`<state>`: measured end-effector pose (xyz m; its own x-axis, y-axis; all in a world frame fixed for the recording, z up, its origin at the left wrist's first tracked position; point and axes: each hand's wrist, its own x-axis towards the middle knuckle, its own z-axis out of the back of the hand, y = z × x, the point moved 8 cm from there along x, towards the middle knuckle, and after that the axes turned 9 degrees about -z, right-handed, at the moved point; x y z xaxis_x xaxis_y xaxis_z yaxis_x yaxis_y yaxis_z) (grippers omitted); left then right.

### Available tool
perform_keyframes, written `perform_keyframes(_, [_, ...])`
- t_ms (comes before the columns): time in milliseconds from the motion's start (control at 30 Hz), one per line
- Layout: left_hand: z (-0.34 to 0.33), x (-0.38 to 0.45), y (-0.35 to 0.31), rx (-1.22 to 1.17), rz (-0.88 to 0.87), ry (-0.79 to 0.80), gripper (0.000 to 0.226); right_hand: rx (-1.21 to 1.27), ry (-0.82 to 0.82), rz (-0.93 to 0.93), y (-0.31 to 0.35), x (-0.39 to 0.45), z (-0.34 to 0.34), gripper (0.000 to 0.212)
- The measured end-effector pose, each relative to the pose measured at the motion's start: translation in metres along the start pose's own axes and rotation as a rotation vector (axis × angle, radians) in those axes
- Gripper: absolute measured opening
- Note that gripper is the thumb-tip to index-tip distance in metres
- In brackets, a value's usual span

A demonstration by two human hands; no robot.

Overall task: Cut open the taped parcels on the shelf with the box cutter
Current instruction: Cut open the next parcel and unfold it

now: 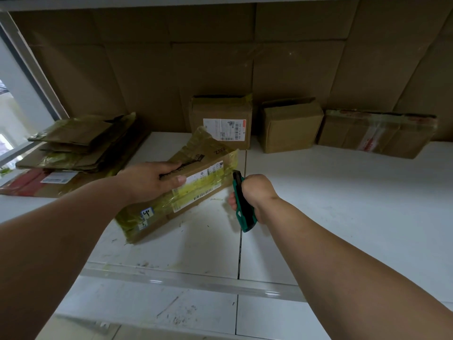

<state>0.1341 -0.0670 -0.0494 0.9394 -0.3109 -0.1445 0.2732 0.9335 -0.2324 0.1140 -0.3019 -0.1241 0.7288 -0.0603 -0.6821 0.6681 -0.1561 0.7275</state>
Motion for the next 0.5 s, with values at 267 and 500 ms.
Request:
perform_keyframes(267, [-0.001, 0.003, -0.001, -0.018, 0.017, 0.046, 0.088, -0.117, 0.030, 0.147, 0.008, -0.002, -0.006, 0.004])
perform_keyframes(500, [0.000, 0.003, 0.000, -0.043, 0.030, 0.016, 0.086, -0.195, 0.078, 0.199, 0.000, -0.006, -0.028, 0.006])
